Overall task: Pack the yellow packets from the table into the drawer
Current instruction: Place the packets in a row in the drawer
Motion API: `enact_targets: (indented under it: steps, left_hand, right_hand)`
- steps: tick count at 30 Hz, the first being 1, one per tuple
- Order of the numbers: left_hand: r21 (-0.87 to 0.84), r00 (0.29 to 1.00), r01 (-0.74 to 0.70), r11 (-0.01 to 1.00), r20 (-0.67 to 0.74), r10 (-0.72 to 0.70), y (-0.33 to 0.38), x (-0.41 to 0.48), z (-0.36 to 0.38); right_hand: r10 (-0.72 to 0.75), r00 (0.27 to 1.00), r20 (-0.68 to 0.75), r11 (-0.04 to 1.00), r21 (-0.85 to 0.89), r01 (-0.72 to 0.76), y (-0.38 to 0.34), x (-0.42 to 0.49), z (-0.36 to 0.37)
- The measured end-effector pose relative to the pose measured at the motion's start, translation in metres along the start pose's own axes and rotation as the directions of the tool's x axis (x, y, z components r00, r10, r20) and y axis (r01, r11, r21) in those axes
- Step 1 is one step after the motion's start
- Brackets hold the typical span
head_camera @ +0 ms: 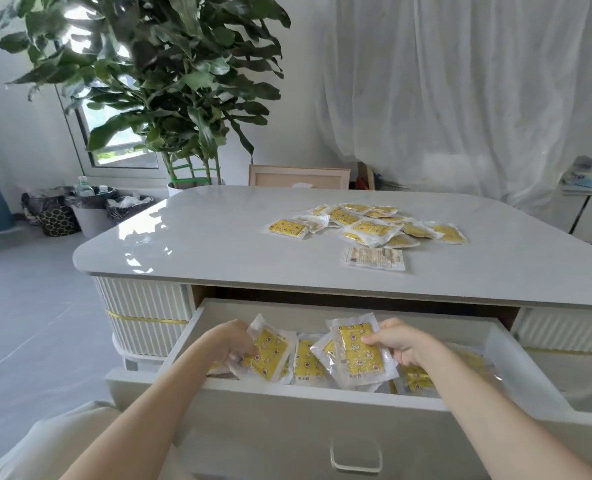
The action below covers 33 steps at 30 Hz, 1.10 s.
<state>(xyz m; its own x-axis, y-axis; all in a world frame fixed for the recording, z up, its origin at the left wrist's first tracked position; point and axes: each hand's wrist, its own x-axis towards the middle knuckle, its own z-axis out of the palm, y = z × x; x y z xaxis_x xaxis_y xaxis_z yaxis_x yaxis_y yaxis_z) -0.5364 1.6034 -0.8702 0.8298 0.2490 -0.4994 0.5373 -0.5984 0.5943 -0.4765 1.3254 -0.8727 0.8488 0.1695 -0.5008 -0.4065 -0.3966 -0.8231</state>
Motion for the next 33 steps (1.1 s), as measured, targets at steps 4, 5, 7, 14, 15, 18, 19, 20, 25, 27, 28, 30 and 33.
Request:
enact_targets:
  steps: [4,5,7,14,15,18,19,20,25,27,28,30,33]
  left_hand:
    - [-0.029,0.997,0.063,0.998,0.051,-0.061,0.006,0.021,0.0]
    - [-0.044,0.995,0.078,0.996,0.069,-0.075,0.008,0.024,0.0]
    - [-0.083,0.99,0.103,0.991,0.109,-0.094,0.012,0.033,0.002]
    - [-0.054,0.981,0.115,0.992,0.164,-0.105,0.021,0.043,0.017]
    - [-0.02,0.984,0.105,0.994,0.149,-0.101,0.021,0.043,0.023]
    - [0.179,0.999,0.026,0.983,0.041,-0.034,0.026,0.04,0.036]
    - [0.227,1.0,-0.008,0.974,0.001,0.008,0.03,0.037,0.037]
    - [0.256,0.998,-0.039,0.966,-0.035,0.05,0.033,0.036,0.038]
    - [0.085,0.984,-0.163,0.983,-0.062,0.168,0.047,0.028,0.048]
    - [-0.141,0.986,-0.134,0.981,0.075,0.146,0.053,0.02,0.059]
    - [-0.191,0.983,-0.124,0.974,0.111,0.147,0.056,0.018,0.063]
    - [-0.244,0.979,-0.165,0.956,0.078,0.189,0.058,0.018,0.067]
    - [-0.361,0.978,-0.15,0.921,0.084,0.192,0.058,0.02,0.066]
  right_hand:
    - [0.042,0.998,-0.056,0.999,0.036,-0.04,-0.002,0.012,0.002]
    - [0.047,0.996,-0.076,0.998,0.047,-0.044,-0.001,0.015,0.002]
    - [0.045,0.991,-0.128,0.998,0.054,-0.038,0.001,0.022,0.002]
    - [0.053,0.985,-0.164,0.995,0.089,-0.039,0.007,0.03,0.0]
    - [0.051,0.986,-0.159,0.994,0.1,-0.036,0.007,0.03,0.0]
    - [0.062,0.992,-0.113,0.99,0.131,-0.047,0.005,0.028,0.002]
    - [0.072,0.993,-0.091,0.987,0.153,-0.058,0.005,0.027,0.003]
    - [0.082,0.994,-0.066,0.981,0.183,-0.068,0.004,0.025,0.003]
    - [0.084,0.996,0.02,0.95,0.299,-0.086,0.001,0.014,0.003]
    - [0.078,0.995,0.065,0.925,0.369,-0.096,0.0,0.011,0.002]
    - [0.075,0.994,0.078,0.912,0.397,-0.1,0.0,0.009,0.002]
    - [0.071,0.993,0.089,0.91,0.403,-0.101,0.0,0.006,0.001]
    - [0.076,0.993,0.086,0.932,0.348,-0.102,0.0,0.003,0.002]
